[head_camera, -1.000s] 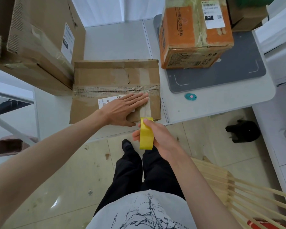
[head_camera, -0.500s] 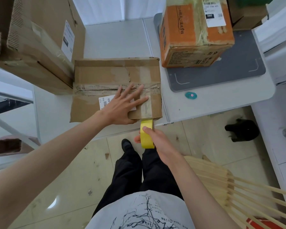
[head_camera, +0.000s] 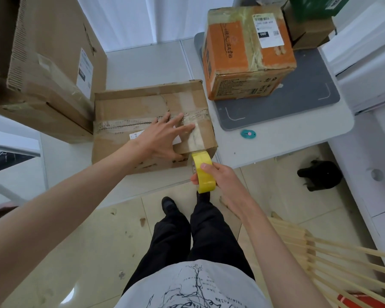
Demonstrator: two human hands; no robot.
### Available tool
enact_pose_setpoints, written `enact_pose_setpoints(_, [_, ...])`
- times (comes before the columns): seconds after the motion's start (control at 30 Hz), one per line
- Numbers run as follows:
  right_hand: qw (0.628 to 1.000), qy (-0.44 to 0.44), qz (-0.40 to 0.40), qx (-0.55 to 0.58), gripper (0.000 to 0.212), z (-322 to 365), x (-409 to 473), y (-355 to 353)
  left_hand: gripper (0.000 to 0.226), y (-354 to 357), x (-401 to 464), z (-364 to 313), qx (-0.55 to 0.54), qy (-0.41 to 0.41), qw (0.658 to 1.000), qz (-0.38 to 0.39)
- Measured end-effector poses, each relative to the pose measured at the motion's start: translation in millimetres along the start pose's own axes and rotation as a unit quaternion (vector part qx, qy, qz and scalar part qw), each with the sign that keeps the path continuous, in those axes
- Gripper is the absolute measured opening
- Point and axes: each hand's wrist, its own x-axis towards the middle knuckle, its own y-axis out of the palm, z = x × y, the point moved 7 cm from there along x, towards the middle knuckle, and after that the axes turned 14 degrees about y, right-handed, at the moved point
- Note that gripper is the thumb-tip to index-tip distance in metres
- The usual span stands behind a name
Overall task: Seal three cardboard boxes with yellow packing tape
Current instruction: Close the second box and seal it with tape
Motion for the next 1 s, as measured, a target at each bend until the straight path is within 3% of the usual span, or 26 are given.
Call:
enact_pose_setpoints(0.43, [0.979,-0.165,-0.064,0.098,0.028,151,-5,-12,0.093,-113,39,74,-0.236,-0.041,0.969,0.060])
enact_pose_setpoints(0.7, [0.974,-0.212,-0.064,0.046,0.022,253,36,-17,0.053,-162,63,107,-0.303,-0.033,0.952,-0.005])
enact_pose_setpoints(1.0, [0.973,-0.221,-0.064,0.001,0.036,317,89,-15,0.040,-168,60,150,-0.461,-0.086,0.877,-0.106])
